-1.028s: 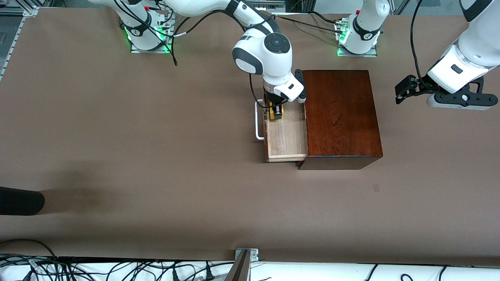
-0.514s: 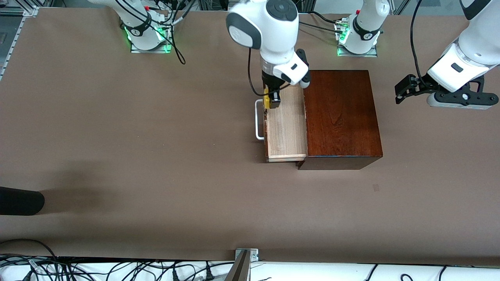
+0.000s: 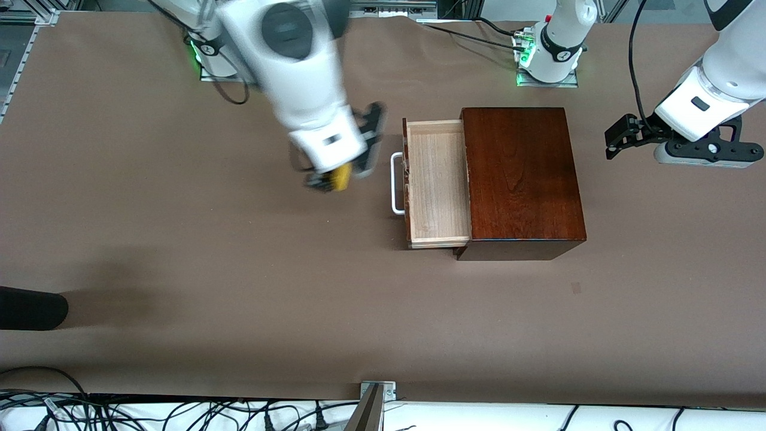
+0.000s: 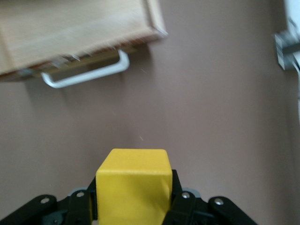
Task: Open drawer, take yellow block, close drawer
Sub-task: 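Lift the yellow cube out and carry it away from the box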
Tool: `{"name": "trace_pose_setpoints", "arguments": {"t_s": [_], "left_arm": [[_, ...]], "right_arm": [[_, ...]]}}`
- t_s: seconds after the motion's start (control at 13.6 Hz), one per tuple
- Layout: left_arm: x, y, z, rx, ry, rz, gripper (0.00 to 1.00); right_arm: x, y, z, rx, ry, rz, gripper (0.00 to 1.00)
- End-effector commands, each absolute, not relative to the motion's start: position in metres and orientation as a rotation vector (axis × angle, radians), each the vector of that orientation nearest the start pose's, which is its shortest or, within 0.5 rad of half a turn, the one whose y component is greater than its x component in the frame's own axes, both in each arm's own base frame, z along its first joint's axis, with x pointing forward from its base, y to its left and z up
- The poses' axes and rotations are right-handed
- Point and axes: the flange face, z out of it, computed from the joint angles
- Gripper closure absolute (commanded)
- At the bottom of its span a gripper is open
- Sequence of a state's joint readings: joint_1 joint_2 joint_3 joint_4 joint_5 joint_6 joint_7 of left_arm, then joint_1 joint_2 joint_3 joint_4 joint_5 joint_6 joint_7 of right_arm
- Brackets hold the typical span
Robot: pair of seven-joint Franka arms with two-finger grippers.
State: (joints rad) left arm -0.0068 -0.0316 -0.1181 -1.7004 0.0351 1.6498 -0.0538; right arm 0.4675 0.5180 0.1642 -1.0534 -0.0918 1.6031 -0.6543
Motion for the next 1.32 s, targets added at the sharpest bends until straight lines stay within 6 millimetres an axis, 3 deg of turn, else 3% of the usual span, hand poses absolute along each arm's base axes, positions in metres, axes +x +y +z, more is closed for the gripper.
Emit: {"name": "trace_pose_setpoints", "arguments": {"t_s": [0.0, 0.22, 0.37, 0.51, 0.73, 1.03, 1.1, 1.25], "left_arm": [[0.546, -0.066, 0.593, -3.085, 0.138, 0.027, 0.00], [0.546, -0.066, 0.594, -3.085, 0.140, 0.024, 0.00], [0.546, -0.066, 0.593, -3.085, 0.138, 0.027, 0.00], [0.546, -0.066, 0.594, -3.085, 0.135, 0.024, 0.00], [0.546, -0.067, 0.595, -3.087, 0.138, 0.022, 0.00], [0.543, -0.073, 0.589, -3.096, 0.143, 0.082, 0.00], [0.539, -0.085, 0.586, -3.097, 0.177, 0.123, 0.00], [0.526, -0.130, 0.569, -3.086, 0.391, 0.280, 0.00]], "right_arm": [[0.629, 0.295, 0.564, -2.629, -1.663, -0.084, 1.00], [0.655, 0.215, 0.574, -2.710, -1.445, -0.122, 1.00], [0.654, 0.176, 0.557, -2.809, -1.311, -0.089, 1.00], [0.635, 0.146, 0.519, -2.910, -1.084, -0.030, 1.00], [0.620, 0.120, 0.455, -3.013, -0.781, 0.052, 1.00], [0.589, 0.087, 0.341, -3.100, -0.391, 0.089, 1.00], [0.579, 0.082, 0.318, -3.107, -0.358, 0.074, 1.00], [0.562, 0.071, 0.280, -3.123, -0.253, 0.058, 1.00]]}}
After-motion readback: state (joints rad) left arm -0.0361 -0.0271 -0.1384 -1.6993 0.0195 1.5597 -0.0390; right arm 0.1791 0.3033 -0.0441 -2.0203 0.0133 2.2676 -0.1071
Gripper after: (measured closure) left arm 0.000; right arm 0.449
